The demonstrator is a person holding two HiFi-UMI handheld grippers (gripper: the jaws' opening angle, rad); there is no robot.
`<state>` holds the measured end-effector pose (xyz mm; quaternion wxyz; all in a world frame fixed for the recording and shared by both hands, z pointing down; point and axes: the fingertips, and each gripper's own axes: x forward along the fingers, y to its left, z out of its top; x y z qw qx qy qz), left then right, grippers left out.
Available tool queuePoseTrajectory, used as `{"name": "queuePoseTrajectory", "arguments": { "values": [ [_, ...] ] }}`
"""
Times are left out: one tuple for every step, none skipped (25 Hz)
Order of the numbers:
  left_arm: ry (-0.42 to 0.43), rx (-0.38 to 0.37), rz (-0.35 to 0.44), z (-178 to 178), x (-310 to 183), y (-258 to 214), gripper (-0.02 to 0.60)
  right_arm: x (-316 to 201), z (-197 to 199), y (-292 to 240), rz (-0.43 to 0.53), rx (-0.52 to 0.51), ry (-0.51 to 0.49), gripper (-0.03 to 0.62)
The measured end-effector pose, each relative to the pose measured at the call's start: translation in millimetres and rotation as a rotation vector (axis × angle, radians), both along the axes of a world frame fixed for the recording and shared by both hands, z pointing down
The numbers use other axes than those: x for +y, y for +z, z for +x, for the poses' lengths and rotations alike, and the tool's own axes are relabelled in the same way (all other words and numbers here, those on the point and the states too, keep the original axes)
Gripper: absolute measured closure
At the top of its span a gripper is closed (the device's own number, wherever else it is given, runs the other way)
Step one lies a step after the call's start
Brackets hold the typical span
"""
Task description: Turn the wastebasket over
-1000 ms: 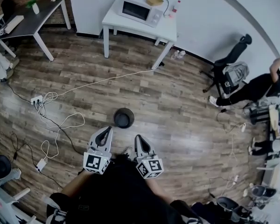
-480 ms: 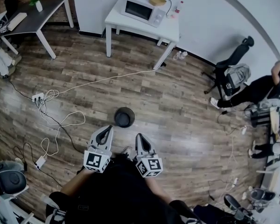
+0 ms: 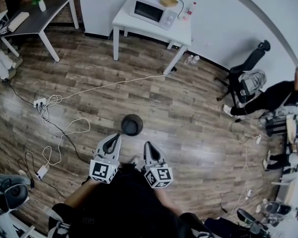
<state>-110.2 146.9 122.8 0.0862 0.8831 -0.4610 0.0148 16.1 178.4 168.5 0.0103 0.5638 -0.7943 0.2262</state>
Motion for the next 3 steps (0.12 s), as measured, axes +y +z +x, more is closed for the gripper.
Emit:
{"name": "queuePoseTrajectory", "arguments": {
  "values": [
    [-0.003, 0.004, -0.005, -1.0, 0.2, 0.0, 0.548, 0.7, -1.3, 0.8, -0.002, 0.002, -0.001, 0.562],
    [-0.007, 0.012, -0.011, -2.0, 0.4, -0.4, 0.548, 1.4, -2.4, 1.5, -0.003, 0.003, -0.001, 0.562],
    [-0.012, 0.021, -0.018, -3.0, 0.6, -0.8, 0.548, 1.9, -3.4, 2.3, -0.004, 0.003, -0.001, 0.562]
  ]
}}
